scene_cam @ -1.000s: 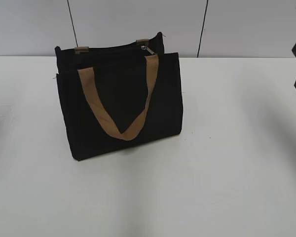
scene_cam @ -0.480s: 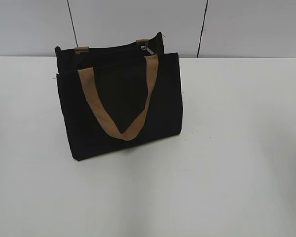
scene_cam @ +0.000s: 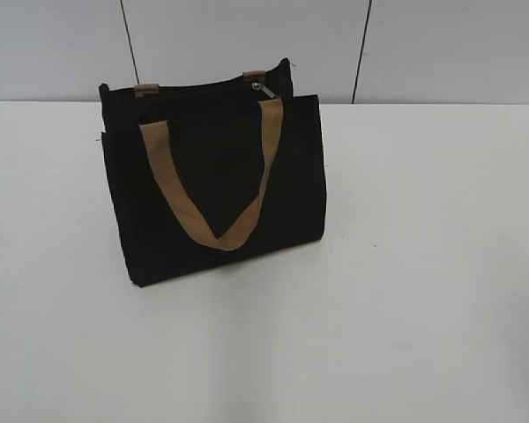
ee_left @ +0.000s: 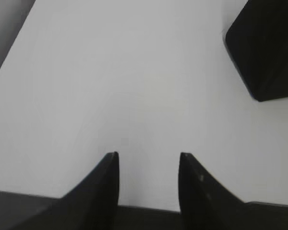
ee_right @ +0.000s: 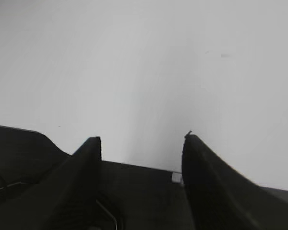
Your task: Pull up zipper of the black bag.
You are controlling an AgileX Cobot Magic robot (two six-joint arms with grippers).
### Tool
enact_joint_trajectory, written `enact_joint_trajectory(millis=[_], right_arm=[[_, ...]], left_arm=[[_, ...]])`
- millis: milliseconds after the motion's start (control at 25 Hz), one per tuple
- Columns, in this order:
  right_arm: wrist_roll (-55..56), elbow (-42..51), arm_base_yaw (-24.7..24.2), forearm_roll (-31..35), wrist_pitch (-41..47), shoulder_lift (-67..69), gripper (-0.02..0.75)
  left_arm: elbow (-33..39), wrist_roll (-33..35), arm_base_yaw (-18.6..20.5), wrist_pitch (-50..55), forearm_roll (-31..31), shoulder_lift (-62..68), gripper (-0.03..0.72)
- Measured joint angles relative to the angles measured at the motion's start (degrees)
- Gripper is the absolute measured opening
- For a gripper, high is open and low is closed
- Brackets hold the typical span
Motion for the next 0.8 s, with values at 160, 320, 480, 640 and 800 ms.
enact_joint_trajectory(millis=[160, 320, 480, 640, 800], right_arm=[[-1.8, 3.3, 0.0, 0.1, -0.5, -10.5, 0.409], [-4.0, 3.9, 0.0, 1.5, -1.5, -17.5, 0.409], [-7.1, 4.5, 0.0, 3.6, -1.9, -17.9, 0.409], [-8.0, 4.7, 0.0, 4.2, -2.1, -17.9, 0.409], [-8.1, 4.8, 0.0, 4.3, -2.1, -17.9, 0.409]], left_arm=[[1.3, 0.6, 0.0, -1.1, 0.0, -8.2, 0.294], [1.8, 1.8, 0.0, -2.1, -0.1, -9.9, 0.290], [3.4, 2.8, 0.0, -5.3, -1.2, -10.1, 0.274], [3.5, 3.5, 0.0, -5.6, -1.6, -10.1, 0.269], [3.5, 3.5, 0.0, -5.7, -1.5, -10.1, 0.267]])
